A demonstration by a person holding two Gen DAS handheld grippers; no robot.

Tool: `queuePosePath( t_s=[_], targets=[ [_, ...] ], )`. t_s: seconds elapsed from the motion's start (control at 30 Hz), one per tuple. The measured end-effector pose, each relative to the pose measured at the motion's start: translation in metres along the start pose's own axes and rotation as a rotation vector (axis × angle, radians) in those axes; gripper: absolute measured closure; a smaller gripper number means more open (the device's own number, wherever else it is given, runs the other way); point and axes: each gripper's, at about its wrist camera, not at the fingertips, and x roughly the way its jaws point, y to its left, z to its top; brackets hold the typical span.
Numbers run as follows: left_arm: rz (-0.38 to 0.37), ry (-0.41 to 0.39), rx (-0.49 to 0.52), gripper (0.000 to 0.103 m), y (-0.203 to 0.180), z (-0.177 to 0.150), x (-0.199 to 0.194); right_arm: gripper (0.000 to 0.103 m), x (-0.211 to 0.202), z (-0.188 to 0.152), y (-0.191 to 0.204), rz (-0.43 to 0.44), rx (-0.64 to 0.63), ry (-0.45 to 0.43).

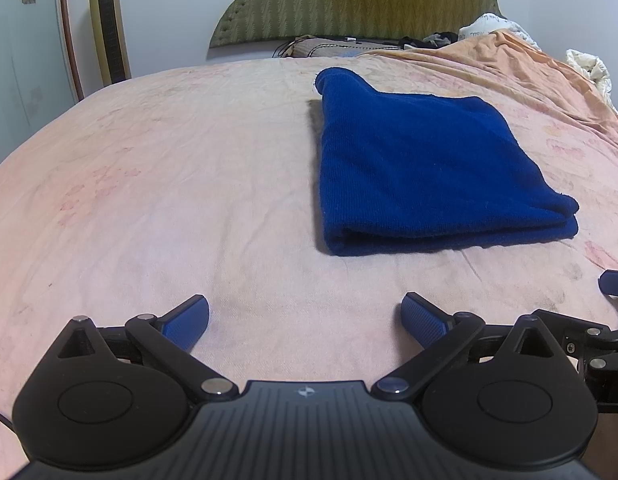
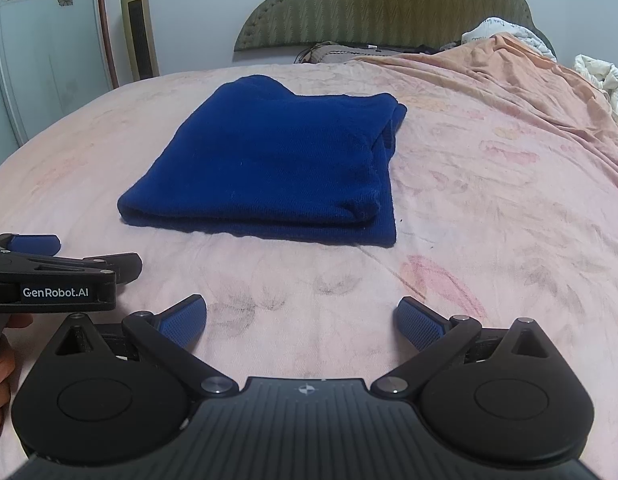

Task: Fold small clothes

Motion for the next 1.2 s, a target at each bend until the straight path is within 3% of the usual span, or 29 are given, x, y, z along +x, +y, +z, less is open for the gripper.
queuePosePath(
  t_s=[1.2],
  targets=[
    [0.000, 0.000, 0.002, 0.000, 0.0001, 0.0002, 0.0003, 0.000, -0.0011, 0.0002, -0.0035, -0.005, 0.014, -0.014]
  ],
)
